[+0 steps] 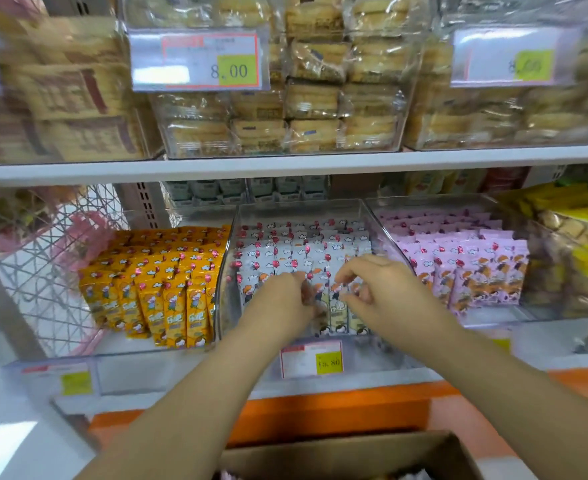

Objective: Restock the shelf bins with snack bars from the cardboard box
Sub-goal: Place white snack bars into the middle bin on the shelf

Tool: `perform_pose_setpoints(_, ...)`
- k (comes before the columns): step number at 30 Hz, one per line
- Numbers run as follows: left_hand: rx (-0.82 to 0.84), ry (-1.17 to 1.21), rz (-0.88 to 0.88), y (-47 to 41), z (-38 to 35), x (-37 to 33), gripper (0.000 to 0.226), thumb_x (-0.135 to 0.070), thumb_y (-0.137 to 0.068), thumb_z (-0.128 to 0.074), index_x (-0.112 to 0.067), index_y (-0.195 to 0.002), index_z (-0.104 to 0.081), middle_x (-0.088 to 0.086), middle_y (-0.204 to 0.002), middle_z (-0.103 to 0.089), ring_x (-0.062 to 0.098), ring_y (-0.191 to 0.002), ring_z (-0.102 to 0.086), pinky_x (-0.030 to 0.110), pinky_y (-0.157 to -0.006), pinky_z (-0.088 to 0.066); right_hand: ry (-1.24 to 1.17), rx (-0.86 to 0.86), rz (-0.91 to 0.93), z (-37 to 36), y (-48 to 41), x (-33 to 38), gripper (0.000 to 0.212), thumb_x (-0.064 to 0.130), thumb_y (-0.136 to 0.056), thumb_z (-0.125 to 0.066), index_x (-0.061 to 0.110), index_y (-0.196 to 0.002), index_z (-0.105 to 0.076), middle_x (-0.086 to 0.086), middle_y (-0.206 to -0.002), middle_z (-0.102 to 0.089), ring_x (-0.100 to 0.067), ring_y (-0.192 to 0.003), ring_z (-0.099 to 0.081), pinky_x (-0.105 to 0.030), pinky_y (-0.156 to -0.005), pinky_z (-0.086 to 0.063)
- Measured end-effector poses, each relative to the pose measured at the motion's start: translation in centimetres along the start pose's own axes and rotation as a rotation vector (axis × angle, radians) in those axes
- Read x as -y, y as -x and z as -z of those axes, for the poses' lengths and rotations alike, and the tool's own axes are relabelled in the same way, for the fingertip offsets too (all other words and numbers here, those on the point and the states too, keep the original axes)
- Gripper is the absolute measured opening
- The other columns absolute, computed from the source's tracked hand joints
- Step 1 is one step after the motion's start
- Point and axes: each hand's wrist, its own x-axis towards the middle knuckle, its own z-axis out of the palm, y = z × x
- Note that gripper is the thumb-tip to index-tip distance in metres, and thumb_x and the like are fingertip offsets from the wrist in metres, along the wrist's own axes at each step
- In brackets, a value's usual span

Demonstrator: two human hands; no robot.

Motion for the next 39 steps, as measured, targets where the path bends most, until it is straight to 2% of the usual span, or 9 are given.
perform_pose_setpoints(7,-0.411,0.355,-0.340,10.2,-4.9,-1.0,0.014,-0.007,-0.088,-0.062,-0.013,-0.100,-0.064,-0.010,-0.085,-0.060,0.002,-0.072,-0.057,0.008,-0.067,-0.045,-0.186,0.006,-0.101,-3.5,11.3,-0.7,0.020,0.011,-0.086,-0.064,0.018,-0.105,-0.063,0.020,-0.074,-0.051,0.004,-0.066,-0.053,-0.007,-0.057,-0.035)
perform_pose_setpoints(14,-0.090,0.466,0.069,17.3,-14.2,5.0,0.016,-0.012,-0.093,-0.056,-0.026,-0.100,-0.059,-0.011,-0.092,-0.065,0.006,-0.087,-0.060,0.017,-0.077,-0.046,-0.228,0.247,-0.378,-8.8,18.2,-5.0,0.027,0.012,-0.086,-0.064,0.013,-0.113,-0.060,0.015,-0.083,-0.053,0.005,-0.070,-0.053,-0.006,-0.067,-0.038)
perform_pose_setpoints(18,0.141,0.340,0.257,19.2,-17.7,8.2,0.020,-0.017,-0.096,-0.053,-0.013,-0.114,-0.061,0.003,-0.111,-0.065,0.018,-0.104,-0.059,0.017,-0.076,-0.038,-0.093,0.638,-0.493,-11.0,21.2,-7.6,0.034,0.017,-0.088,-0.062,0.008,-0.119,-0.054,-0.005,-0.100,-0.058,-0.023,-0.096,-0.057,-0.026,-0.077,-0.041)
perform_pose_setpoints(22,0.338,0.207,0.312,19.8,-19.8,10.8,0.031,-0.019,-0.093,-0.059,-0.012,-0.123,-0.059,0.007,-0.128,-0.057,0.022,-0.116,-0.055,0.023,-0.090,-0.039,-0.009,0.912,-0.568,-12.1,23.9,-8.8,0.048,0.028,-0.085,-0.068,0.014,-0.126,-0.048,-0.007,-0.118,-0.059,-0.027,-0.107,-0.055,-0.029,-0.082,-0.043)
perform_pose_setpoints(27,0.477,0.084,0.340,20.2,-21.1,12.2,0.032,-0.015,-0.090,-0.057,-0.016,-0.122,-0.059,0.012,-0.117,-0.059,0.025,-0.101,-0.058,0.024,-0.075,-0.040,0.057,0.917,-0.537,-12.7,23.9,-9.3,0.049,0.024,-0.084,-0.068,0.014,-0.129,-0.050,-0.010,-0.128,-0.058,-0.026,-0.112,-0.055,-0.031,-0.088,-0.046)
perform_pose_setpoints(31,0.505,0.083,0.338,19.8,-21.6,12.1,0.036,-0.014,-0.090,-0.057,-0.019,-0.125,-0.057,0.011,-0.120,-0.059,0.025,-0.098,-0.060,0.027,-0.074,-0.046,-0.172,0.625,-0.567,-12.9,22.2,-9.0,0.047,0.018,-0.085,-0.067,0.015,-0.129,-0.053,-0.007,-0.124,-0.060,-0.017,-0.095,-0.058,-0.022,-0.075,-0.040)
perform_pose_setpoints(33,0.524,0.071,0.339,19.7,-21.8,12.4,0.037,-0.016,-0.089,-0.060,-0.022,-0.125,-0.056,0.006,-0.129,-0.053,0.019,-0.098,-0.058,0.027,-0.081,-0.049,-0.289,0.558,-0.590,-13.5,21.9,-8.8,0.054,0.022,-0.085,-0.070,0.016,-0.134,-0.049,-0.006,-0.130,-0.056,-0.017,-0.111,-0.055,-0.021,-0.082,-0.039)
perform_pose_setpoints(36,0.556,0.007,0.361,19.8,-21.4,13.2,0.040,-0.018,-0.087,-0.065,-0.024,-0.125,-0.055,0.005,-0.132,-0.048,0.016,-0.097,-0.056,0.023,-0.081,-0.045,-0.394,0.643,-0.666,-14.6,22.6,-8.7,0.064,0.030,-0.085,-0.070,0.017,-0.140,-0.042,-0.006,-0.138,-0.049,-0.019,-0.125,-0.047,-0.025,-0.093,-0.041)
perform_pose_setpoints(39,0.624,-0.061,0.357,20.0,-21.3,13.8,0.041,-0.026,-0.088,-0.064,-0.023,-0.128,-0.054,0.004,-0.123,-0.058,0.018,-0.103,-0.057,0.026,-0.084,-0.047,-0.317,0.713,-0.694,-14.8,23.4,-9.0,0.057,0.032,-0.087,-0.067,0.019,-0.137,-0.045,-0.005,-0.129,-0.056,-0.017,-0.110,-0.054,-0.024,-0.084,-0.041)
